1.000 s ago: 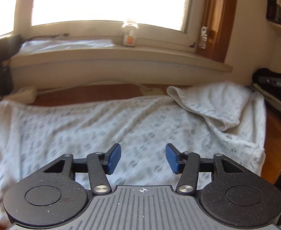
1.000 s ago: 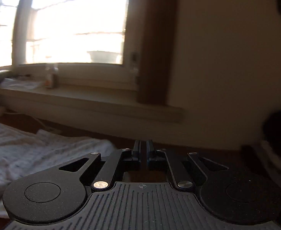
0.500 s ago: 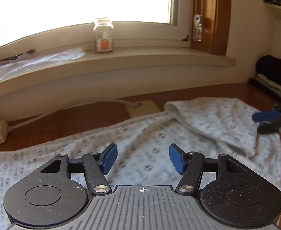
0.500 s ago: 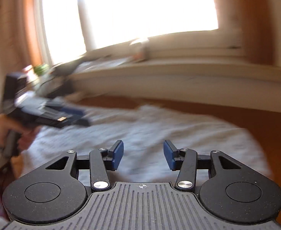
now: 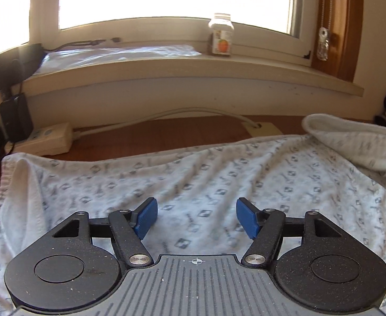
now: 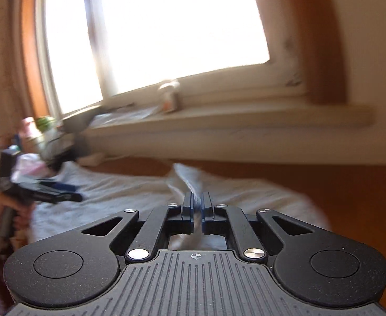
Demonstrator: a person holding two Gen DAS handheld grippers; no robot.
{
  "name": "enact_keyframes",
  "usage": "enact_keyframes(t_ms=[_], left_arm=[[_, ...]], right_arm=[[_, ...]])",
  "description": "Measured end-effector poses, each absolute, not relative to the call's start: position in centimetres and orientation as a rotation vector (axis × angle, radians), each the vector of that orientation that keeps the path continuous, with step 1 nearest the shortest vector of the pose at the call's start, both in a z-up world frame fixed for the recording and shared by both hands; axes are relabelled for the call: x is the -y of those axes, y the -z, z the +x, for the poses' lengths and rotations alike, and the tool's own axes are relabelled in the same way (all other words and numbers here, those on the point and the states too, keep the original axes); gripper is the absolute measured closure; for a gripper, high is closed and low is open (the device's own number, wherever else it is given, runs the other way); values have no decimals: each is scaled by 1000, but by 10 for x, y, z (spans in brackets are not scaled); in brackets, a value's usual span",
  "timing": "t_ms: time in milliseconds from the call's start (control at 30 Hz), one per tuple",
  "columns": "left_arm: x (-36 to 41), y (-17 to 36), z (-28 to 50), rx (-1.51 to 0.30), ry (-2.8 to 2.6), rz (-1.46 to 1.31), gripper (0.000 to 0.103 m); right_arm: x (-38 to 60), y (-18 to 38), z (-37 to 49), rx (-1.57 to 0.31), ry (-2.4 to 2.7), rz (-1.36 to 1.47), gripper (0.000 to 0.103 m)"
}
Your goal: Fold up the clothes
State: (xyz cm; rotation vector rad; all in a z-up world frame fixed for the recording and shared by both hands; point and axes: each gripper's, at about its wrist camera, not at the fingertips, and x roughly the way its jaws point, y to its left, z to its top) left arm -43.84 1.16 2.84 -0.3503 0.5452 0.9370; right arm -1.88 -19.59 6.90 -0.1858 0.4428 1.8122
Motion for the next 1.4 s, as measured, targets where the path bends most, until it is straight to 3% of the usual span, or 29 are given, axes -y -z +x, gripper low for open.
enact_keyframes(t_ms=[167,267,400,467,800,967,1133,1400], left_arm=[[-11,-32,-454,-538,-964,-353,33],[-9,-35,-460,-546,-990,-344,33],[5,-37,-477,-559,-1027,-318,33],[13,-38,-488,-573,-1050,-303,33],[16,-33,-544,-697,-1242,-242,33],[7,-31,-584,-648,-1332,-318,32],[7,-47,-599,-561,-1394,-346,32],[1,-69,-559,-443,-1298,-297,31]], right_arm=[[229,-89,66,-344,-1454,-142,100],[235,-87,88,-285,-1261,-215,95],[222,-71,67,-281,-1328,-277,93],[207,-63,38,-324,-1459,-280,85],[131,-32,-134,-420,-2001,-474,85],[140,-15,-124,-371,-1831,-636,85],[154,-22,-82,-387,-1759,-586,84],[146,-22,-142,-388,-1980,-557,84]])
